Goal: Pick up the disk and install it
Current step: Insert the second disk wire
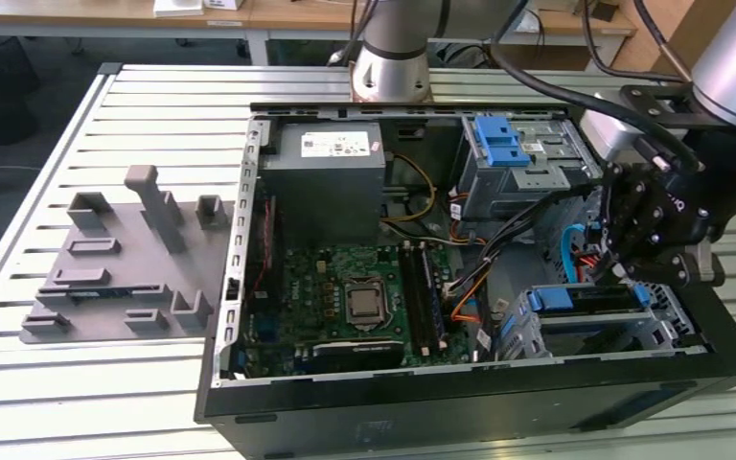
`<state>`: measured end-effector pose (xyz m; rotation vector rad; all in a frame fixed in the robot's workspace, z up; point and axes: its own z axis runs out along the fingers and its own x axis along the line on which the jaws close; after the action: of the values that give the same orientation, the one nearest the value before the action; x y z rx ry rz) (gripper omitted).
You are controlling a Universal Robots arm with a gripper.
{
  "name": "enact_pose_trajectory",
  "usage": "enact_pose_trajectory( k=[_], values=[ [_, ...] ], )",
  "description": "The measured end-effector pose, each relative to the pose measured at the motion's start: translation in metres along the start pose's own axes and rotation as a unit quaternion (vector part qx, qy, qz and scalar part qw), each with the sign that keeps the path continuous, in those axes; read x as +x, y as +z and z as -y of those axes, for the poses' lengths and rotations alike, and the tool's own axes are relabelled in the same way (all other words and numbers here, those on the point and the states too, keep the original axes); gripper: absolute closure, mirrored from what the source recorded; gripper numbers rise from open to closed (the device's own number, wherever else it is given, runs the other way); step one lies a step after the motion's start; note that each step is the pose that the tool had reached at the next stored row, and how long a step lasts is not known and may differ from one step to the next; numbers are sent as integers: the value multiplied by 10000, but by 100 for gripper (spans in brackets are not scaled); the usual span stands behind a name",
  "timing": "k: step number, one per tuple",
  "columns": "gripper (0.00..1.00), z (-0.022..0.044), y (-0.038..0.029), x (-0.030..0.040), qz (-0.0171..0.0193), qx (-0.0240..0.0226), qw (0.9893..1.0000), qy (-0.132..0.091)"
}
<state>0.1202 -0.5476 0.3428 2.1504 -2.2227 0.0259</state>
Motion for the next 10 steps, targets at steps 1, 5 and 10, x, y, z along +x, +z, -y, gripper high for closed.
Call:
enact_pose_trajectory(
  k=[1, 5, 10],
  values=[
    [89, -24, 0, 1, 1, 9, 10000, 1],
    [89, -71, -1, 4, 2, 22, 10000, 1],
    [89, -81, -134, 10, 2, 22, 10000, 2]
  ],
)
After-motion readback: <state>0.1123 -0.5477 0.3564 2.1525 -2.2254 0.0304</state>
